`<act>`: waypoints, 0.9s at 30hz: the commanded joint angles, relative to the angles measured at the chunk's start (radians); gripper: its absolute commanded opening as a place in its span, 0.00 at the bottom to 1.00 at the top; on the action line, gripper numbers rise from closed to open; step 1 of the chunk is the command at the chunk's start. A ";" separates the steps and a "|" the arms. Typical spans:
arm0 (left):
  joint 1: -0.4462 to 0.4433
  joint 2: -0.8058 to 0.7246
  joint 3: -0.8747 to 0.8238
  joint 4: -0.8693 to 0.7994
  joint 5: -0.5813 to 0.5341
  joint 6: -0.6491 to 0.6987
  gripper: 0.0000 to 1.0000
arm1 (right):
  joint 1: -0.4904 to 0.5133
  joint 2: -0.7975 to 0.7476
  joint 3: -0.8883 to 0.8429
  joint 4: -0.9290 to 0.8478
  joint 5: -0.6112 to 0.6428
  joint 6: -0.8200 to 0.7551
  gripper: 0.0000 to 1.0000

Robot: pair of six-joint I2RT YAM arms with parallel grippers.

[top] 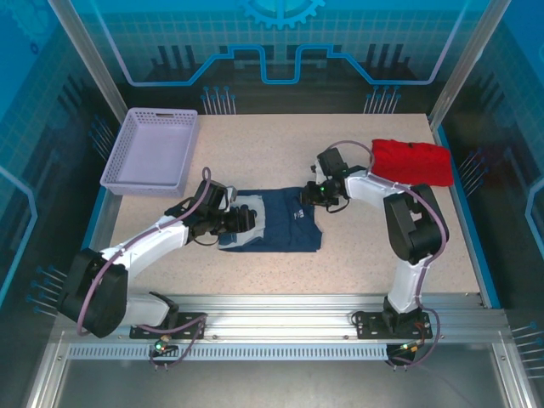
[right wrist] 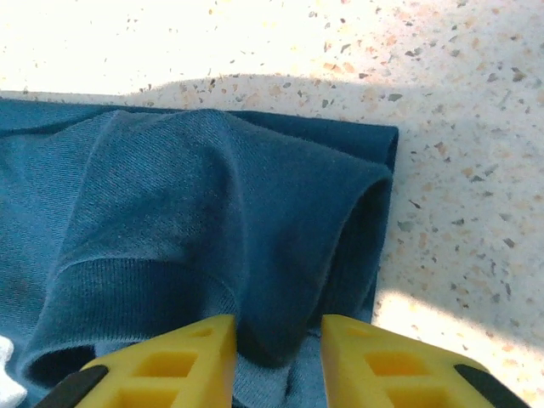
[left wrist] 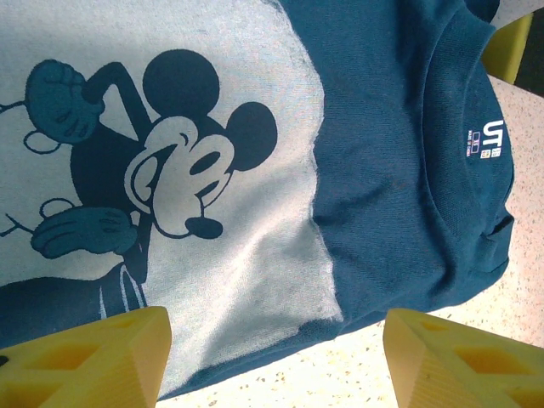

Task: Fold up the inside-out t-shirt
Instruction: Smooth out the T-shirt at the center of the table.

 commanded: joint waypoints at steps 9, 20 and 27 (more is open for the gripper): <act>-0.002 0.015 0.005 0.014 0.041 0.032 0.68 | -0.049 -0.001 0.106 -0.052 0.009 -0.063 0.06; -0.048 0.121 0.003 0.031 0.030 0.043 0.68 | -0.129 0.143 0.320 -0.233 -0.036 -0.173 0.11; -0.071 0.128 0.026 0.023 0.010 0.053 0.68 | -0.149 0.174 0.381 -0.328 0.003 -0.206 0.33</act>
